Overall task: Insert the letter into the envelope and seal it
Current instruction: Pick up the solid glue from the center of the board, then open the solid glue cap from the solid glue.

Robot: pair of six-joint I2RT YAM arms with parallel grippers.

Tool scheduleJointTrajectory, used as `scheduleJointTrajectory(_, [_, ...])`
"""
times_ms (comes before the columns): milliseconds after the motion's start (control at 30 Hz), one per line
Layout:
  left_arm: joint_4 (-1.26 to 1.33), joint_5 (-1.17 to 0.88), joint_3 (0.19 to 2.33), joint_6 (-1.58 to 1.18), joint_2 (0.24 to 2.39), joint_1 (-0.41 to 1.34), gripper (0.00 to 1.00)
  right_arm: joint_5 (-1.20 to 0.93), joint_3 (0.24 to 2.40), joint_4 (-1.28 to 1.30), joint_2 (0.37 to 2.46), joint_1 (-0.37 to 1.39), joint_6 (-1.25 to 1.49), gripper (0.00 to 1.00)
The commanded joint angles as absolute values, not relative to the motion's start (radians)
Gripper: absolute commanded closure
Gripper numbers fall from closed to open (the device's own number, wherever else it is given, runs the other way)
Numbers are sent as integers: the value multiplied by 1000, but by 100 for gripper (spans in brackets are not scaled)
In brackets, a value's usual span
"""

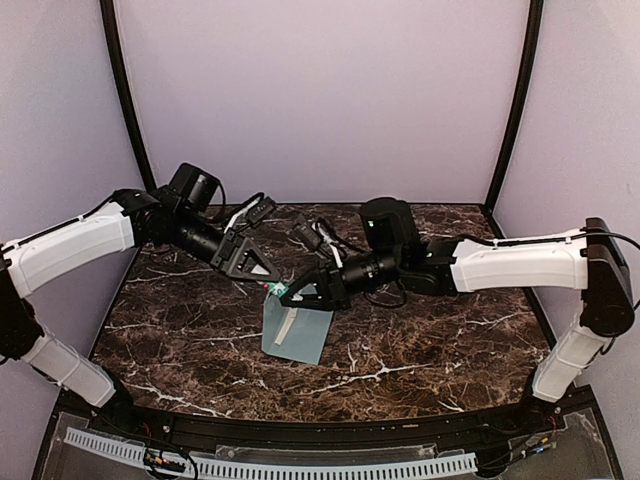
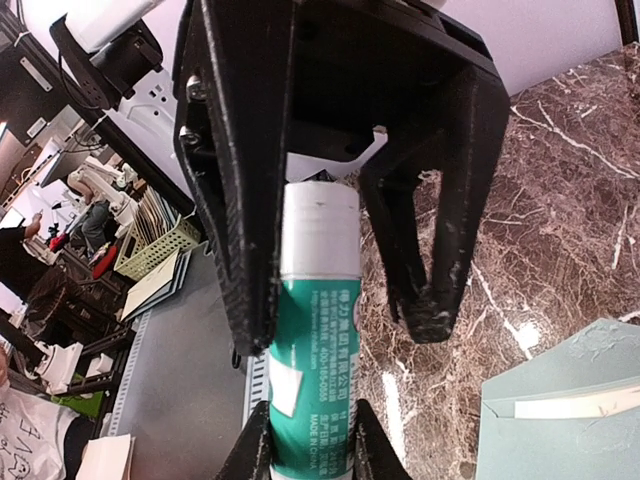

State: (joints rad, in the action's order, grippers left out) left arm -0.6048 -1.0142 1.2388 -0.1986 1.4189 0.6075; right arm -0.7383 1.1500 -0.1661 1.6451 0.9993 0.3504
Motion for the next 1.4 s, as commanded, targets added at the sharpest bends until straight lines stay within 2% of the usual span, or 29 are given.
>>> scheduleJointTrajectory(0, [-327,-851,1163,-361,1298,611,36,-655,1116,-308,1589,1009,368,96])
scheduleJointTrajectory(67, [-126,-758,1071,-466,1222,611,27,-615,1071,-404,1552,1008,388,95])
scheduleJointTrajectory(167, [242,-664,897,-580,1131,613,25,-500,1029,-514,1506,1011,413,95])
scheduleJointTrajectory(300, [495,-551,786,-625,1019,635,21,-337,974,-652,1470,1012,434,93])
scheduleJointTrajectory(467, [577,-521,792,-616,1023,654,19,-251,972,-772,1483,1014,445,91])
scheduleJointTrajectory(733, [728,-562,837,-664,1137,727,20,-230,1020,-801,1516,1027,436,92])
scheduleJointTrajectory(1033, [745,-569,890,-680,1224,766,21,-241,1037,-788,1529,1041,424,91])
scheduleJointTrajectory(1100, [744,-568,901,-684,1237,768,23,-244,1034,-788,1529,1043,423,91])
scheduleJointTrajectory(1367, [738,-588,932,-704,1283,775,44,-241,1025,-795,1521,1042,427,91])
